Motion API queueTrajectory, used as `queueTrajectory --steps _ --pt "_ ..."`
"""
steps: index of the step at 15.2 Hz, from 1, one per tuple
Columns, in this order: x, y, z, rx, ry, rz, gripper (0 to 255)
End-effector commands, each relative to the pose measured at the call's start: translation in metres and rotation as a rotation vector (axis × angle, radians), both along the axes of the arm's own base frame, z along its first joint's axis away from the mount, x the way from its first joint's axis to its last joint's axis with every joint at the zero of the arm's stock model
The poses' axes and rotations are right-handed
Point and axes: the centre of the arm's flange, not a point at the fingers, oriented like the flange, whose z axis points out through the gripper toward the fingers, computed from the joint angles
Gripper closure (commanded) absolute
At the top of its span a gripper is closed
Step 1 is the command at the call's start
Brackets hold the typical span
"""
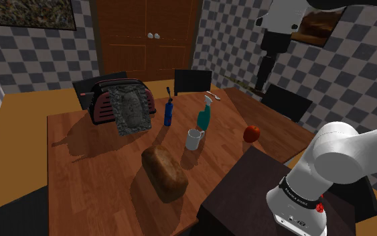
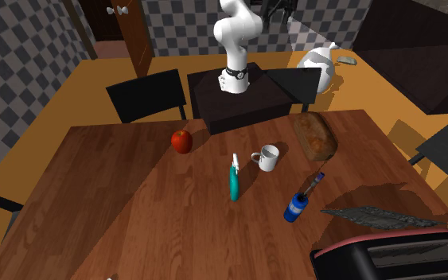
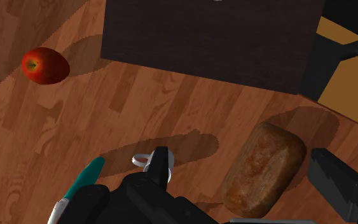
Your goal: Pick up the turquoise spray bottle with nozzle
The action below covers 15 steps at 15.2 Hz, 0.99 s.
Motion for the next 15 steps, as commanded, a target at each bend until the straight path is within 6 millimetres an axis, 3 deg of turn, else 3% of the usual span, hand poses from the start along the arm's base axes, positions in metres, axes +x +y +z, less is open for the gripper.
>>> queueTrajectory --steps 1,15 --pt "0.0 0.0 0.0 0.0 0.0 0.0 0" --pt "0.102 -0.094 -0.112 -0.022 -0.057 -0.052 0"
